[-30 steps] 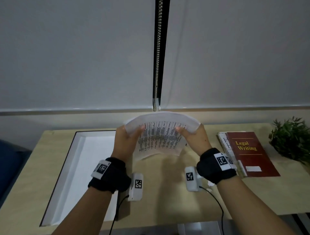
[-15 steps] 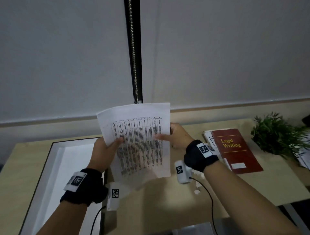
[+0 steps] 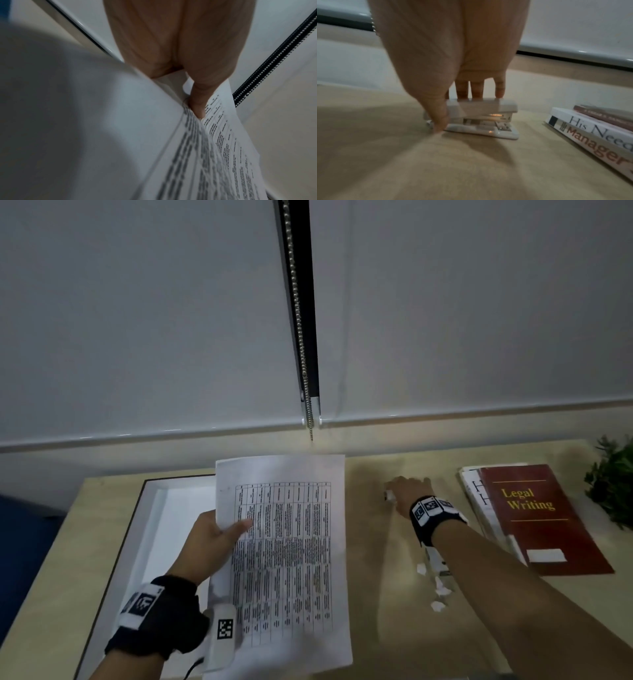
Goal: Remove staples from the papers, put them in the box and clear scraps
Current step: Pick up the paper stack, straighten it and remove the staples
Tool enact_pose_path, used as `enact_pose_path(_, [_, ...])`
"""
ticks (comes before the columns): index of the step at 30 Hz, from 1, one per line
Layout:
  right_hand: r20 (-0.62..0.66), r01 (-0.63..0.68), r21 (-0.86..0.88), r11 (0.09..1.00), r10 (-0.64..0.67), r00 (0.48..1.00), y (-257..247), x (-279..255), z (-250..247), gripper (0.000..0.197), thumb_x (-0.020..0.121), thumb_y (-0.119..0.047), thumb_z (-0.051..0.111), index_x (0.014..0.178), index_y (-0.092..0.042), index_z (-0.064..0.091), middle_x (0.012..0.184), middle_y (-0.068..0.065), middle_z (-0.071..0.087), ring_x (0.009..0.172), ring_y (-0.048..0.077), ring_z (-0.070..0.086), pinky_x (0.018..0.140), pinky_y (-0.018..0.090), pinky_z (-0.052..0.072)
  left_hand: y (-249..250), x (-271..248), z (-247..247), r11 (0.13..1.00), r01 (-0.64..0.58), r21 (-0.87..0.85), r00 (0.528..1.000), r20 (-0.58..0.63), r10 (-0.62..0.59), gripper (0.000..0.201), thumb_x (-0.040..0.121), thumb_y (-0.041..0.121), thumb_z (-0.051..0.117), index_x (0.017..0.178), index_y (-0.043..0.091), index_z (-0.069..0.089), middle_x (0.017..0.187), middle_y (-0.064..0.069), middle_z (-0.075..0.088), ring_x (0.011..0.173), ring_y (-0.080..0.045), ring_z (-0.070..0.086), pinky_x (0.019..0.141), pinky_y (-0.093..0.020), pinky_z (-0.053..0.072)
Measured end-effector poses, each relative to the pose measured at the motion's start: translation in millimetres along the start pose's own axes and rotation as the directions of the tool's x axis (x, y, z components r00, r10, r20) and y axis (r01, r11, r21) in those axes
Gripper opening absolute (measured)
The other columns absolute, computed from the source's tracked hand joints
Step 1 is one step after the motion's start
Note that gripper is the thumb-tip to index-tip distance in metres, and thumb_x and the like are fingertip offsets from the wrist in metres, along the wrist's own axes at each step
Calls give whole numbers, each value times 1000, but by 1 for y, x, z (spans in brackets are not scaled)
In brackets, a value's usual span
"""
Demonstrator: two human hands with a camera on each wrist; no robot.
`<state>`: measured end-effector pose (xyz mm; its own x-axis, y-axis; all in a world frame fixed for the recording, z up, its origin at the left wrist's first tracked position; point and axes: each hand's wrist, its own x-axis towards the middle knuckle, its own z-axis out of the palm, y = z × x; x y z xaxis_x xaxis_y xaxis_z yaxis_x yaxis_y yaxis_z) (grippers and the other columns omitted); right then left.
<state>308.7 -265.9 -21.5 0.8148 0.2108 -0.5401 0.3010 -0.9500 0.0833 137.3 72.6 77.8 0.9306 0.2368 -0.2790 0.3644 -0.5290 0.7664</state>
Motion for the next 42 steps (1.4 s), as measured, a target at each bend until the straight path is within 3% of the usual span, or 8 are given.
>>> enact_pose_path(6, [-176, -66, 376, 924, 141, 974, 13, 2, -14, 28, 91, -33, 45, 112, -15, 50, 114, 14, 63, 104, 32, 61, 89, 42, 41, 5, -12, 1, 1000, -6, 4, 1000, -8, 6, 25, 88, 27, 62, 89, 2, 66, 79, -34, 65, 62, -33, 65, 52, -36, 54])
enact_pose_path(10, [-333, 232, 937, 260, 473, 816, 24, -30, -59, 20, 93, -22, 54, 92, -11, 37, 75, 2, 49, 80, 27, 55, 61, 34, 43, 13, -19, 5, 998, -37, -42, 999, 10, 38, 21, 88, 27, 63, 93, 8, 69, 82, -19, 72, 73, -31, 70, 67, -48, 60])
enact_pose_path(13, [-251, 441, 842, -309, 499, 830, 8, -73, -106, 18, 93, -23, 55, 101, -9, 46, 83, 4, 58, 77, 22, 63, 61, 34, 53, 23, -24, 10, 996, -51, -74, 999, 9, 52, 18, 88, 24, 63, 84, 8, 69, 78, -11, 73, 68, -24, 71, 64, -43, 60])
enact_pose_path(15, [-303, 467, 777, -423, 400, 865, -10, -100, -128, 17, 94, -24, 53, 101, -9, 49, 81, 2, 61, 74, 16, 66, 59, 30, 53, 29, -28, 14, 993, -63, -95, 998, 13, 65, 17, 88, 21, 63, 81, 6, 69, 77, -11, 73, 66, -19, 70, 61, -36, 59])
enact_pose_path(19, [-406, 479, 802, -357, 262, 875, -52, -138, -142, 15, 94, -20, 56, 95, -8, 47, 82, 6, 64, 76, 20, 69, 56, 32, 57, 36, -35, 23, 991, -79, -106, 996, 21, 81, 14, 89, 17, 62, 79, 9, 67, 77, -7, 72, 64, -11, 69, 49, -18, 53])
enact_pose_path(31, [-535, 538, 842, 43, 194, 822, -77, -162, -125, 22, 91, -21, 59, 85, -12, 40, 85, 9, 66, 74, 18, 71, 58, 36, 59, 36, -53, 27, 990, -123, -71, 992, 7, 124, 23, 87, 22, 65, 81, 0, 67, 78, -19, 72, 71, -33, 69, 65, -47, 57])
enact_pose_path(34, [-549, 525, 836, 161, 274, 790, -74, -160, -124, 27, 92, -24, 58, 80, -14, 36, 71, -4, 46, 54, -6, 50, 51, 11, 42, 34, -56, 26, 988, -111, -105, 994, 10, 113, 18, 86, 23, 66, 83, 6, 69, 80, -12, 73, 71, -23, 70, 61, -38, 59])
enact_pose_path(42, [-406, 417, 907, 58, 384, 829, -65, -148, -124, 46, 83, -61, 53, 91, -18, 38, 89, 7, 43, 83, 40, 61, 77, 45, 56, 38, -67, 21, 970, -133, -205, 990, 17, 139, 15, 86, 15, 65, 73, 20, 68, 65, 4, 74, 65, -11, 70, 51, -18, 56])
